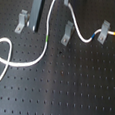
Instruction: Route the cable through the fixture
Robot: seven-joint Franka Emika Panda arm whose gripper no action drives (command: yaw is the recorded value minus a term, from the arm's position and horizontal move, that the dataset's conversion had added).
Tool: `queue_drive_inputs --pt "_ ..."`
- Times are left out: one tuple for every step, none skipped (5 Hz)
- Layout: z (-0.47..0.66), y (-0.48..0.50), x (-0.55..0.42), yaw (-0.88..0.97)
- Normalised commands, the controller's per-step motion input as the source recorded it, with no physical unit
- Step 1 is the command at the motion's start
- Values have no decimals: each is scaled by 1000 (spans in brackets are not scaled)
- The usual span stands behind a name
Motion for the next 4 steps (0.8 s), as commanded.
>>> queue_drive_inputs --pt "-219 29 40 751" --pt "-75 265 189 588" --pt "164 217 354 80" --pt "347 64 405 -263"
